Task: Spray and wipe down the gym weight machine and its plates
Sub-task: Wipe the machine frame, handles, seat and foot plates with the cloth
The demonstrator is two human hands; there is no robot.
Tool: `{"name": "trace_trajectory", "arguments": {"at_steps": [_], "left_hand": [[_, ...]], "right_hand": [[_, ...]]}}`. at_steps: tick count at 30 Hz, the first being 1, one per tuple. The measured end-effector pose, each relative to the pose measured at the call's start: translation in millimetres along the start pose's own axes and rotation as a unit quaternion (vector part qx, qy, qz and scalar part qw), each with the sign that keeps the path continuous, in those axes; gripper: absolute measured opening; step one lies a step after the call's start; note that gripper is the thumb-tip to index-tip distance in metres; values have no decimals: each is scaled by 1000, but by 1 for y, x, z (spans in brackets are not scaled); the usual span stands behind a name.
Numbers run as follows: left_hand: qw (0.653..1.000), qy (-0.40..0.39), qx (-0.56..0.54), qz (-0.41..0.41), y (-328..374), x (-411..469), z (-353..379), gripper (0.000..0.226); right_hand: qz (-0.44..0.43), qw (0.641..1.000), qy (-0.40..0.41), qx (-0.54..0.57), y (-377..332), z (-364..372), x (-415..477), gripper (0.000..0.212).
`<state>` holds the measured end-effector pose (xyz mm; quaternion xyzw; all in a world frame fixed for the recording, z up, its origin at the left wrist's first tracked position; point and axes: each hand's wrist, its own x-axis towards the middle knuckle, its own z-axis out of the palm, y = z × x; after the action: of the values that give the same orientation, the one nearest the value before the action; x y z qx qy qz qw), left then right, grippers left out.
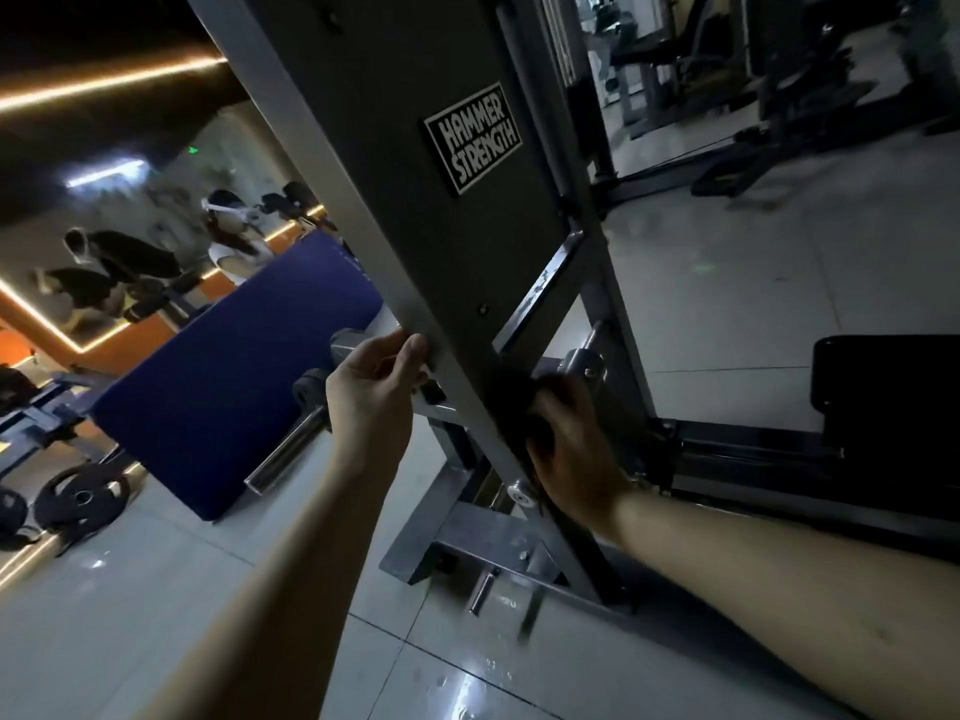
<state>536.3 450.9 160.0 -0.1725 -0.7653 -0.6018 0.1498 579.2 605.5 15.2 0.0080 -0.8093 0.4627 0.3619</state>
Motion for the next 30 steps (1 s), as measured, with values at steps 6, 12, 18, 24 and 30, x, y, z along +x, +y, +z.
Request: {"name": "trace_trajectory", "arguments": {"at_steps": [6, 12, 18, 24, 30], "left_hand": [[999, 22, -18, -20, 3, -5, 7, 19], [999, 34, -15, -28, 4, -8, 10, 26], [999, 27, -27, -31, -1, -10, 10, 25], [1000, -1, 13, -15, 2, -2, 2, 17], [1000, 4, 2, 7, 17, 4, -1, 18]], "right_hand": [[96, 990, -100, -28, 61, 13, -44, 23], [-15, 997, -19, 69, 5, 5, -5, 20], [160, 972, -152, 83, 63, 16, -81, 42], [88, 967, -47, 235, -24, -7, 6, 23], [-73, 979, 89, 168, -89, -16, 87, 29]]}}
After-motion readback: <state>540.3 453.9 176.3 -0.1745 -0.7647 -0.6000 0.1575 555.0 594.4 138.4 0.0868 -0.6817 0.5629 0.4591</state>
